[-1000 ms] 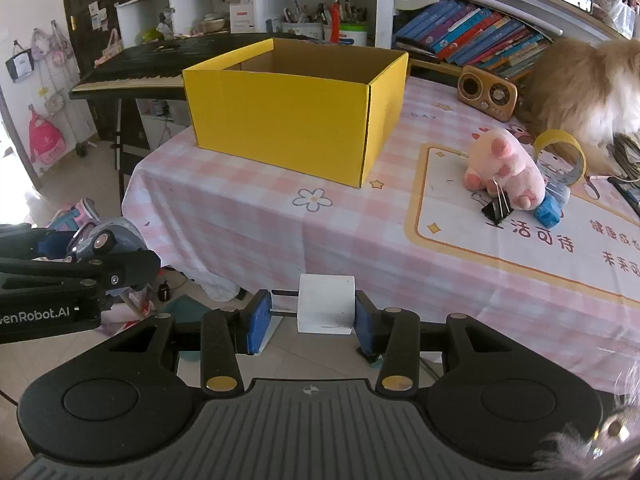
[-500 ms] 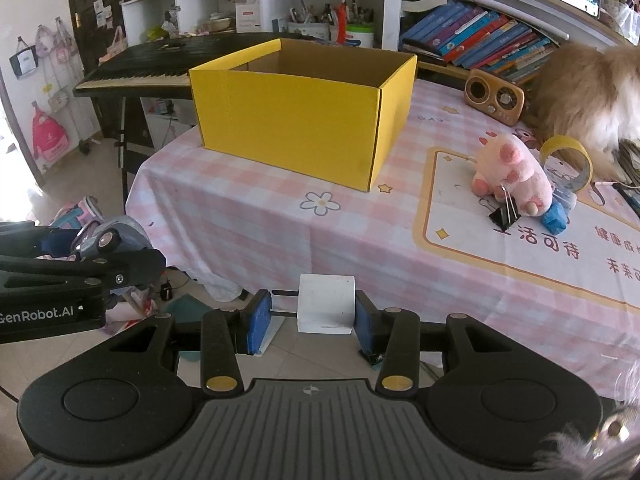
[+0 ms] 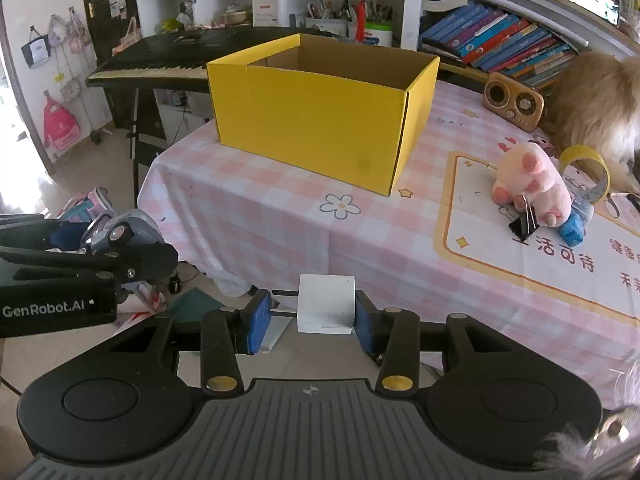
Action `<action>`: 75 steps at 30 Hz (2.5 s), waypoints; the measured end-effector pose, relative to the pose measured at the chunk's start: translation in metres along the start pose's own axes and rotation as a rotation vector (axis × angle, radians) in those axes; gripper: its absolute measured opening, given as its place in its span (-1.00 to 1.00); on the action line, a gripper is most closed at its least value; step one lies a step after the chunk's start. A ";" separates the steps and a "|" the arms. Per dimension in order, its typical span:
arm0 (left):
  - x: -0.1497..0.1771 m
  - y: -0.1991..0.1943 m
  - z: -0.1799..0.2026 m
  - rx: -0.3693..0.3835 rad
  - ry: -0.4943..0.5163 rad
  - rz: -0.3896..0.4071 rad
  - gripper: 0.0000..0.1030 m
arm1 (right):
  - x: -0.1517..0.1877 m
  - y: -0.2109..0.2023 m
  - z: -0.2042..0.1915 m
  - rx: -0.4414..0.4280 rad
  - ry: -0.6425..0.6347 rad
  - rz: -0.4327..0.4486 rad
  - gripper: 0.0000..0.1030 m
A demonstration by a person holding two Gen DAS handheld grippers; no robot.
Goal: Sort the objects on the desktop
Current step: 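Lift the toy car and plug adapter and carry both toward the yellow box, then lower both tools into the yellow box and open them to drop the items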
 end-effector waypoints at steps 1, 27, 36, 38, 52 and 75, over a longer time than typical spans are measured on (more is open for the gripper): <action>0.000 0.000 0.000 0.000 0.001 0.000 0.12 | 0.000 0.000 0.000 -0.001 0.000 -0.002 -0.21; -0.010 -0.004 -0.007 -0.008 -0.019 0.023 0.12 | -0.010 0.007 -0.011 -0.054 -0.041 0.002 -0.21; -0.051 -0.010 -0.015 -0.020 -0.032 0.109 0.13 | -0.050 0.006 -0.005 -0.065 -0.048 0.071 -0.21; -0.066 -0.009 -0.016 -0.022 -0.030 0.135 0.13 | -0.065 0.003 -0.003 -0.070 -0.053 0.103 -0.21; -0.171 0.034 -0.011 -0.051 0.015 0.269 0.13 | -0.187 0.018 0.029 -0.097 -0.126 0.283 -0.21; -0.206 0.209 -0.025 -0.130 0.164 -0.089 0.13 | -0.234 0.210 0.059 -0.039 -0.581 -0.071 -0.21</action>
Point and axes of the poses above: each gripper's, at about its wrist camera, not at the fingertips, and y roughly the way its jaws point, z to its right, x to its underside, the point moved 8 cm from there along y, roughly the way its jaws point, and after that the axes turned 4 degrees about y, right-handed, at the moved point
